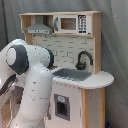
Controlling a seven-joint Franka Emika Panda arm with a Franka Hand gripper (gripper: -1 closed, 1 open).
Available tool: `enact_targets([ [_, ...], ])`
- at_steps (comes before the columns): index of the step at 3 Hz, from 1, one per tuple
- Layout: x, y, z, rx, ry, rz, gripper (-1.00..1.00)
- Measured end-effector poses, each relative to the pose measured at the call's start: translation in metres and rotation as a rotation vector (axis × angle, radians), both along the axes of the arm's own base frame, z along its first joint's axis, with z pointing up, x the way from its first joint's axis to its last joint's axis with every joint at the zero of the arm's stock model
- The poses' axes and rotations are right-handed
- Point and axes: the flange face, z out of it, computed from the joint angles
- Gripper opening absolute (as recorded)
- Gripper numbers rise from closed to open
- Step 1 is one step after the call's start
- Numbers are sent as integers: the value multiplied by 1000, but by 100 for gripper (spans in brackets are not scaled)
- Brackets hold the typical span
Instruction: Play with the kitchen
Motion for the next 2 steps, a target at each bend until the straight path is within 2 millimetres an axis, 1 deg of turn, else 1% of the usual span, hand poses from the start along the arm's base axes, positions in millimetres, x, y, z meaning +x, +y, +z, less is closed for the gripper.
enact_targets([
  [1, -3, 17, 37, 84, -50, -33, 100],
  [2, -21, 32, 46, 168, -85, 9, 100],
])
